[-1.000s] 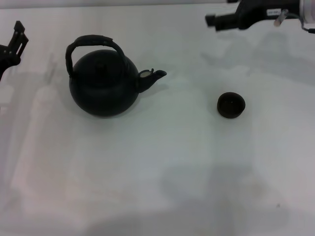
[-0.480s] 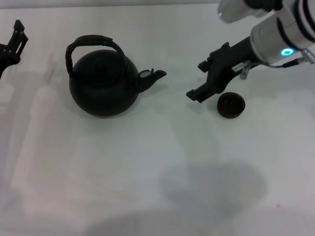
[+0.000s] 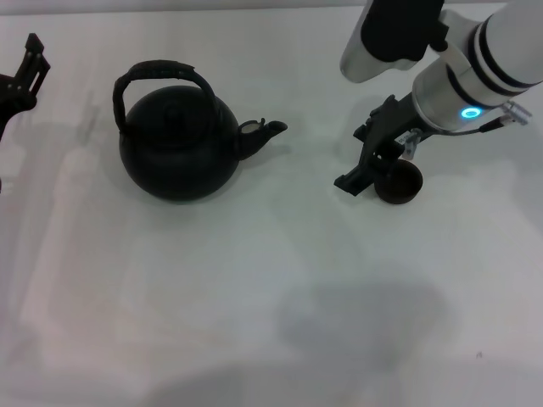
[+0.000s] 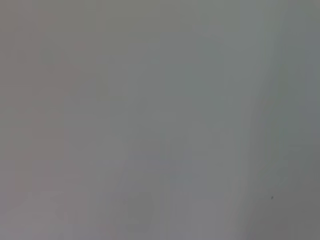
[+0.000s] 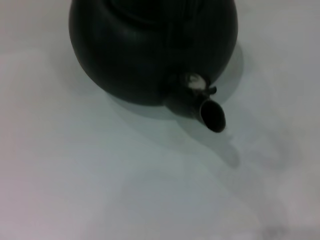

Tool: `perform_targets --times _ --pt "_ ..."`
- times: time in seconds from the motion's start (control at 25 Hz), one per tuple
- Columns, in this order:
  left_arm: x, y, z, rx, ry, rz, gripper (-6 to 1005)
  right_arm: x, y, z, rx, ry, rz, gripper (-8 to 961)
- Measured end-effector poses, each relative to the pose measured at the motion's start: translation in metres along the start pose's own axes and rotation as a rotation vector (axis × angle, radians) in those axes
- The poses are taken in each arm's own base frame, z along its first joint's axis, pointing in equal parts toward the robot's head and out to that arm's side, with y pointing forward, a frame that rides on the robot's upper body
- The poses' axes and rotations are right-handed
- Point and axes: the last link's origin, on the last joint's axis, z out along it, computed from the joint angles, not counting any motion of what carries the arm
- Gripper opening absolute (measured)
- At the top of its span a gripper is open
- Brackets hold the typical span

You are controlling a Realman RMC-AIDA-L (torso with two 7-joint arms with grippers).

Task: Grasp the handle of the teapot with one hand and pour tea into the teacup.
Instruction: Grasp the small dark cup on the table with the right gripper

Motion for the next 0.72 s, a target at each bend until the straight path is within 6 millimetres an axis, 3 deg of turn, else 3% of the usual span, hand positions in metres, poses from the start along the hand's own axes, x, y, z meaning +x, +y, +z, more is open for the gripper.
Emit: perform_targets --times 0.72 --pt "0.000 0.000 0.001 0.004 0.002 -0.006 802 0.018 -0.012 0.013 0.033 0.120 0.036 759"
